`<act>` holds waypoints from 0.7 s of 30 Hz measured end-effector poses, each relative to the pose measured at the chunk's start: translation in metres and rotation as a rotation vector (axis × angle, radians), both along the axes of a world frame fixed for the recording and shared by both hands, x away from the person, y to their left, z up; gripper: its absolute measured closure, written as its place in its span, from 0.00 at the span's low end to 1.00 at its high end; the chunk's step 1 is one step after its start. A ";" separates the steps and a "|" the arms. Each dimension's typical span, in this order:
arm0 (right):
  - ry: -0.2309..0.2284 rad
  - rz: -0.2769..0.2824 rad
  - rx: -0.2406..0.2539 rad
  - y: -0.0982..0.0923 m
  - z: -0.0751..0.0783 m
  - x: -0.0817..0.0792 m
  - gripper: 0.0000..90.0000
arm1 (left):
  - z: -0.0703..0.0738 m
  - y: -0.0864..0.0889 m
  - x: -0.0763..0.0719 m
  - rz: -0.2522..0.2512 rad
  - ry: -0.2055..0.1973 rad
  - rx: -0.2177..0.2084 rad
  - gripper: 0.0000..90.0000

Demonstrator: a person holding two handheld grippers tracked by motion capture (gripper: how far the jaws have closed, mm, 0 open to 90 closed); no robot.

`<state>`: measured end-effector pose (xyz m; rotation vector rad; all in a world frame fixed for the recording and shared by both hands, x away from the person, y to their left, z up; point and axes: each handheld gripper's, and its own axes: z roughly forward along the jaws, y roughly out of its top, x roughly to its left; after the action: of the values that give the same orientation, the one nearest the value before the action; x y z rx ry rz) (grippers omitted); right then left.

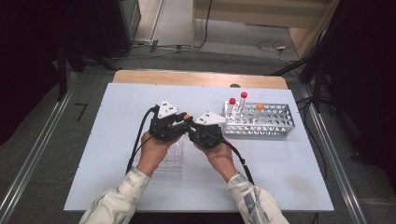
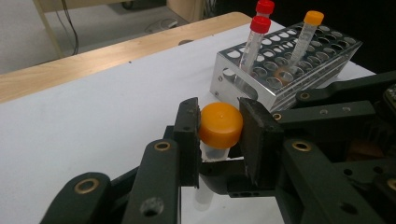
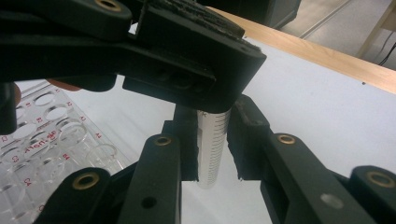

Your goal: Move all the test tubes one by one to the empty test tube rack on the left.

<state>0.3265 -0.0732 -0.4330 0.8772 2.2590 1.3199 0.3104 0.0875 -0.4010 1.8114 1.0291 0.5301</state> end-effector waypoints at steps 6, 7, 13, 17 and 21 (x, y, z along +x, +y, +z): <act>0.016 0.017 0.007 -0.001 0.001 0.001 0.64 | 0.002 0.001 0.000 0.008 -0.015 0.002 0.79; 0.021 0.019 0.008 -0.002 0.001 0.002 0.60 | 0.003 0.002 0.000 0.010 -0.015 0.003 0.79; 0.033 0.028 0.022 -0.007 0.005 0.002 0.53 | 0.008 0.009 0.001 0.034 -0.026 0.002 0.79; 0.038 0.022 0.030 -0.012 0.007 0.003 0.49 | 0.010 0.015 0.003 0.053 -0.026 -0.004 0.79; 0.036 0.016 0.041 -0.017 0.010 0.003 0.48 | 0.013 0.021 0.002 0.072 -0.032 -0.008 0.79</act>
<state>0.3291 -0.0901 -0.4234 0.9057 2.2786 1.3727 0.3129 0.1088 -0.3879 1.7585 1.0763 0.5964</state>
